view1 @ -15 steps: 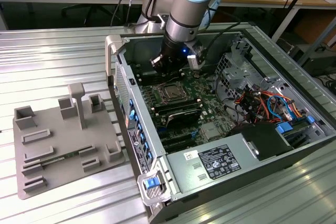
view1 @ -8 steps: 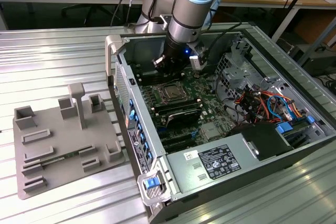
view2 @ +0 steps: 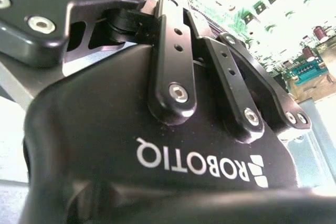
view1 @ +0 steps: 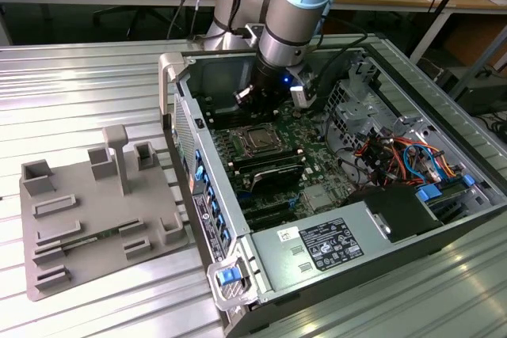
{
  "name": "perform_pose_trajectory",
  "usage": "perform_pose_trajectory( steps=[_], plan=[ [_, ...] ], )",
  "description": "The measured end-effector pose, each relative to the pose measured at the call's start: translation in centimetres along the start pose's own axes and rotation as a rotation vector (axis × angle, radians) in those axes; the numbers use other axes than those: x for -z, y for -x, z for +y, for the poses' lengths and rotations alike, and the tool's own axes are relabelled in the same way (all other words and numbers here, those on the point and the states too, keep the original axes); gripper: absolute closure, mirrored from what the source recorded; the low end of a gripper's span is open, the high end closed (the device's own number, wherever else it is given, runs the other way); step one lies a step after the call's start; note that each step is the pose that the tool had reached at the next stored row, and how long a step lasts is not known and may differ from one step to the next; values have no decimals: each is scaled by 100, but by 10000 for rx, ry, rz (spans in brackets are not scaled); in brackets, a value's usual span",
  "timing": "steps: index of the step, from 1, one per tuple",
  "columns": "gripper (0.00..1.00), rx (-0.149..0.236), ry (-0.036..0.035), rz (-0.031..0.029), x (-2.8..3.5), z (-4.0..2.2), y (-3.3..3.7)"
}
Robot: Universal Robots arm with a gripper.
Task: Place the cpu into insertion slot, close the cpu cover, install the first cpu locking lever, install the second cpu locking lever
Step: 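Install the first cpu locking lever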
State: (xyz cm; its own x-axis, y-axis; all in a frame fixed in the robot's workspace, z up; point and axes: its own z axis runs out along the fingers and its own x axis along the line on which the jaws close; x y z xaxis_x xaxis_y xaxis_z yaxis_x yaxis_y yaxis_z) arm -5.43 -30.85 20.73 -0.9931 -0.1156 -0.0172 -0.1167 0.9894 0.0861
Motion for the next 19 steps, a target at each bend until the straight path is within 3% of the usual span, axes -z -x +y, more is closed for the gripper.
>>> perform_pose_trajectory(
  steps=[7,19],
  plan=[
    [89,0,3,3,-15,-7,52],
    [89,-1,4,1,-44,-34,68]
  ],
)
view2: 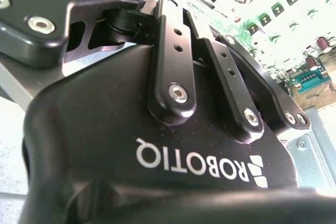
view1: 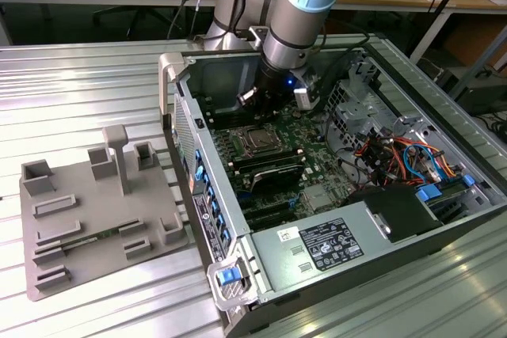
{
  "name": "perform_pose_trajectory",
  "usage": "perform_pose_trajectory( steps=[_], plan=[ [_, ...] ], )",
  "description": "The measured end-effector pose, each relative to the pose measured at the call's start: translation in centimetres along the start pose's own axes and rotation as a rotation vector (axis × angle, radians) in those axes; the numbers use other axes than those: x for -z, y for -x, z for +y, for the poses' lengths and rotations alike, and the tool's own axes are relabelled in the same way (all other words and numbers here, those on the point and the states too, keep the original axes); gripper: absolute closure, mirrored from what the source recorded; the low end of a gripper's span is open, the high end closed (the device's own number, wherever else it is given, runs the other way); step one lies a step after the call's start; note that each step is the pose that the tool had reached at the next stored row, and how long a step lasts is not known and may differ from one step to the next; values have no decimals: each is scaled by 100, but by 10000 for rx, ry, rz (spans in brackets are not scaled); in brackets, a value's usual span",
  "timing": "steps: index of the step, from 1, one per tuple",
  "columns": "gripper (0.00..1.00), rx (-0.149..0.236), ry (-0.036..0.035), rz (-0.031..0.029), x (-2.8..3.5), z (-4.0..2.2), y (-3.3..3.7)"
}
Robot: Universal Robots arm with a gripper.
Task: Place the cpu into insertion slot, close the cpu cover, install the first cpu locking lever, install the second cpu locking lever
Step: 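Install the first cpu locking lever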
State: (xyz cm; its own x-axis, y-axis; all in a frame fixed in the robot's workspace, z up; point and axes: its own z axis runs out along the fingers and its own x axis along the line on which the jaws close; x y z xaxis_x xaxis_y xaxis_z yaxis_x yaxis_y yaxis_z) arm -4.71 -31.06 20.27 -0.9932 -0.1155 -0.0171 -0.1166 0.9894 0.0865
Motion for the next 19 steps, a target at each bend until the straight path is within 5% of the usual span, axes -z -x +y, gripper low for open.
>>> perform_pose_trajectory(
  steps=[13,19],
  plan=[
    [89,3,-23,4,-37,1,41],
    [89,2,-22,-7,125,14,43]
  ],
)
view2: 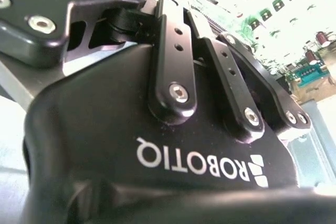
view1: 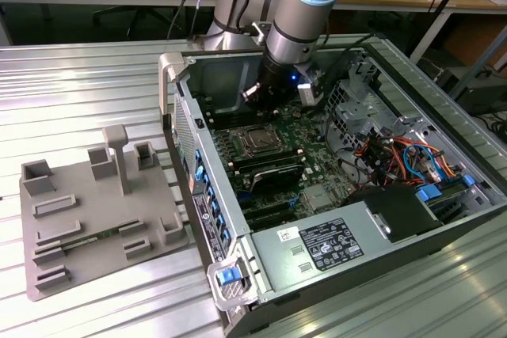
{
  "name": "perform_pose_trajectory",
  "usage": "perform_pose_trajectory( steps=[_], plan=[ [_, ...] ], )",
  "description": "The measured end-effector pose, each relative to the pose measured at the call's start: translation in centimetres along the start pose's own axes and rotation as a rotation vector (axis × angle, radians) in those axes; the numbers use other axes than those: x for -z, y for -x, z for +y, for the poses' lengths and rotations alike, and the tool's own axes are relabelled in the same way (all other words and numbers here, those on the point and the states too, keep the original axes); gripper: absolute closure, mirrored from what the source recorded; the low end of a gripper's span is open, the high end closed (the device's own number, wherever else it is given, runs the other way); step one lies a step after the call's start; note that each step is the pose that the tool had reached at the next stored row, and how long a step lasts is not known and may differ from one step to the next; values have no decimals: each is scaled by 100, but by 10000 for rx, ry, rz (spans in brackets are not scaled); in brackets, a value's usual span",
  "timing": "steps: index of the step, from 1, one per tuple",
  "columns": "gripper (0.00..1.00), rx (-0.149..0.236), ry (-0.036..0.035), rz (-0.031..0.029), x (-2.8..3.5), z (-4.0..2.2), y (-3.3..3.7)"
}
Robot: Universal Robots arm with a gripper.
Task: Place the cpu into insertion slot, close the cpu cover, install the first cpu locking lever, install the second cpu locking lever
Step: 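Install the first cpu locking lever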
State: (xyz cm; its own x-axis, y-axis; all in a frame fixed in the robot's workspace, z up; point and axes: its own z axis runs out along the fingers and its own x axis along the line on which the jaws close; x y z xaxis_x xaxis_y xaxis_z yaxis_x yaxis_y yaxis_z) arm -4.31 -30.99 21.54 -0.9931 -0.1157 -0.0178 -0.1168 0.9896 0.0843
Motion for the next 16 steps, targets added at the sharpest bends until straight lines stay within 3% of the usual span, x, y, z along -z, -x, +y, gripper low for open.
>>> perform_pose_trajectory(
  steps=[2,6,10,13,16],
  plan=[
    [89,-1,1,0,18,-26,-3],
    [89,-1,1,12,32,-182,-14],
    [89,-5,7,60,43,-318,-1],
    [89,-5,8,64,54,-363,-1],
    [89,-6,7,64,144,-373,1]
  ],
)
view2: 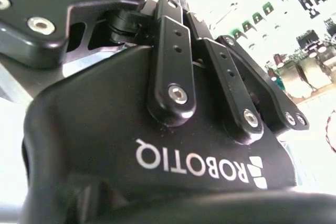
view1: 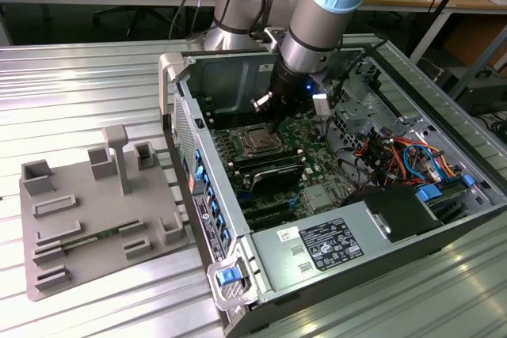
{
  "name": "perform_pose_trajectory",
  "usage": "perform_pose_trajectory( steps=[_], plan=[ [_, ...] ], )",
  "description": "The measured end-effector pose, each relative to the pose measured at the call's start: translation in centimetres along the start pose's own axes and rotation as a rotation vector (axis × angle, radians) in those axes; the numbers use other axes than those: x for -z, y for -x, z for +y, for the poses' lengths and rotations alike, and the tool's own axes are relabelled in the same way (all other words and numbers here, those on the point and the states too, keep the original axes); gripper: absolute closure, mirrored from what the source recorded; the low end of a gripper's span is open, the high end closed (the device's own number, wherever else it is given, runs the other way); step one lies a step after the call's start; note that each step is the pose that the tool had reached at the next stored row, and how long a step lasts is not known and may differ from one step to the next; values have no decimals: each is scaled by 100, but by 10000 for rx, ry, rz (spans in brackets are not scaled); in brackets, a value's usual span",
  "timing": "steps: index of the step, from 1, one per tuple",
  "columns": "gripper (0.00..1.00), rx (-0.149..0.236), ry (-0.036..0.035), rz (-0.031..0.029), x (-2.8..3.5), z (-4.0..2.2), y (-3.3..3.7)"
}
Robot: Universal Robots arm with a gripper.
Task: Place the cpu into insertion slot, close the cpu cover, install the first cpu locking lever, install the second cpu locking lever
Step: 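Install the first cpu locking lever, then install the second cpu locking lever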
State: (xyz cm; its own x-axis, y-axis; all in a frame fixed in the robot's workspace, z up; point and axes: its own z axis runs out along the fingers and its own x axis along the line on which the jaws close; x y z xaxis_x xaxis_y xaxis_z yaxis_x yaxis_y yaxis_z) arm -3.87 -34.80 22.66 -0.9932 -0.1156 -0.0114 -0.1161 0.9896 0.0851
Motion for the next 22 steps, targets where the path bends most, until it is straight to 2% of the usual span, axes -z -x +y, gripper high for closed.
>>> perform_pose_trajectory(
  steps=[3,4,20,22],
  plan=[
    [89,1,-1,0,106,8,2],
    [89,2,1,-1,112,9,2],
    [89,2,0,0,118,9,2],
    [89,2,0,1,119,-10,1]
  ],
)
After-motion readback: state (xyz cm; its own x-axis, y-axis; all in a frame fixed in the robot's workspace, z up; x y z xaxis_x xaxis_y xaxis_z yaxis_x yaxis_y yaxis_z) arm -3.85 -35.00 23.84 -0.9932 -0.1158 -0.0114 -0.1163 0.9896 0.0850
